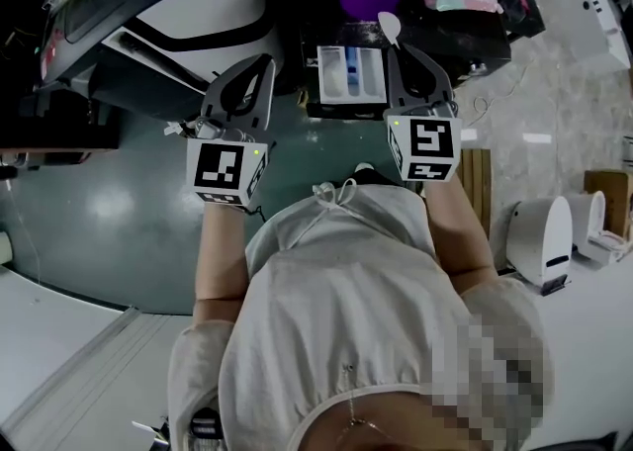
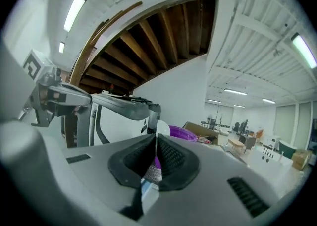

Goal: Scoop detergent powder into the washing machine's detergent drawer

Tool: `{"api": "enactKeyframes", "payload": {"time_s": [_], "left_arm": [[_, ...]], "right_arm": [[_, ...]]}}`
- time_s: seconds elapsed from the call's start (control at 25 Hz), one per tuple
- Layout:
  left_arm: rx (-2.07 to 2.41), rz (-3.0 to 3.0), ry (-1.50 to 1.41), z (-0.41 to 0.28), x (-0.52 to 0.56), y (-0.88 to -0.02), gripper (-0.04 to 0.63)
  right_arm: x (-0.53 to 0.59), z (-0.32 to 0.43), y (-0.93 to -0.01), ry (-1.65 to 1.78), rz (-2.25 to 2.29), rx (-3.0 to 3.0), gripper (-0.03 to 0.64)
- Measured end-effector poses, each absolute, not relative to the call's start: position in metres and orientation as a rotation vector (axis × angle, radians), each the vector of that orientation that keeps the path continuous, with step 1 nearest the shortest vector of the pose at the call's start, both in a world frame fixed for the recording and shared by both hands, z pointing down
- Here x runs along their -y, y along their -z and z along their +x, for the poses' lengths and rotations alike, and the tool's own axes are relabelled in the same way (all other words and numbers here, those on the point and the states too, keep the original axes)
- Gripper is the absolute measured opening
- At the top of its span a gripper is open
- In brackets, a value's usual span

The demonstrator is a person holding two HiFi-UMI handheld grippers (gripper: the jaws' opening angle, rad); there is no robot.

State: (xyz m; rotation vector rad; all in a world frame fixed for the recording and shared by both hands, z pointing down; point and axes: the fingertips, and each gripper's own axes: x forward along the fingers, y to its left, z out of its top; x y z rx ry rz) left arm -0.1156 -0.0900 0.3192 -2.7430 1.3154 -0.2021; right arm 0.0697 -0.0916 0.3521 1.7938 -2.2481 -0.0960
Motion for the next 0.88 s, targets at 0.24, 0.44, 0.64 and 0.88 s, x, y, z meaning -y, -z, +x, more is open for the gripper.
{"api": "enactKeyframes", "payload": {"time_s": [0.24,0.44,0.64,0.88], "left_arm": [[-1.331,-2.720,0.179,-0.117,0.100,-0.307,0.021],[-1.335,-2.705,0.165,-0.116,0.104,-0.298,0.021],[-1.330,-2.714,0.169,-0.114,0.105,-0.301,0.021],[-1.326,-2.713,0.166,-0.111,0.106,-0.299,0.021]], "right_arm": [[0.089,0.079,-0.344,0.105,1.814,2.260,0.014],[0.092,0.080,-0.335,0.084,1.826,2.306,0.012],[0.094,0.079,-0.337,0.023,1.821,2.360,0.012],[0.094,0.075,-0.339,0.023,1.786,2.379,0.011]]}}
